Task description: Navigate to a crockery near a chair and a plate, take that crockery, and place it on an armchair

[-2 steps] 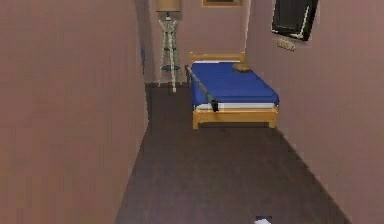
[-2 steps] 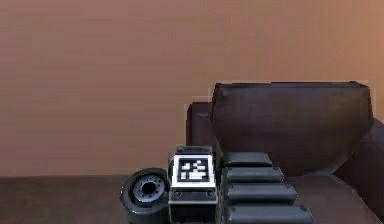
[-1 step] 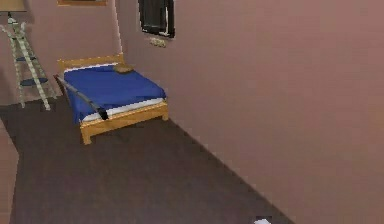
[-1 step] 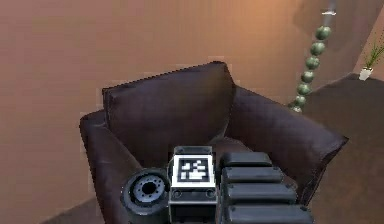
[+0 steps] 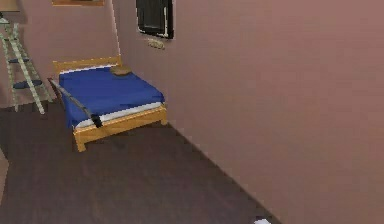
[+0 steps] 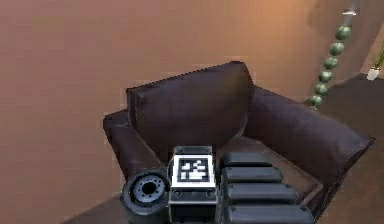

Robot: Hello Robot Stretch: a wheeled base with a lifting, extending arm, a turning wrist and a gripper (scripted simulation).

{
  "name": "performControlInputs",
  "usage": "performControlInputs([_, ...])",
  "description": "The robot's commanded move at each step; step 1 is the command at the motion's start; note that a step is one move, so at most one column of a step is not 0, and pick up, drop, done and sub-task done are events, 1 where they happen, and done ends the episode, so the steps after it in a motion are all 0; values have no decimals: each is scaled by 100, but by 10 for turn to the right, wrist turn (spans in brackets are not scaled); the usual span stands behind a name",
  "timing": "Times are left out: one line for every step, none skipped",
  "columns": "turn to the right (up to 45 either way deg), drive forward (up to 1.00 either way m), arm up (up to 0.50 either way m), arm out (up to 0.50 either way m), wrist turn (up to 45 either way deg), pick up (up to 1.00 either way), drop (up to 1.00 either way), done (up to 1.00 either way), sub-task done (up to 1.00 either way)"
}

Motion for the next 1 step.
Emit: performControlInputs([30, 0, 0, 0, 0, 0, 0, 0, 0])
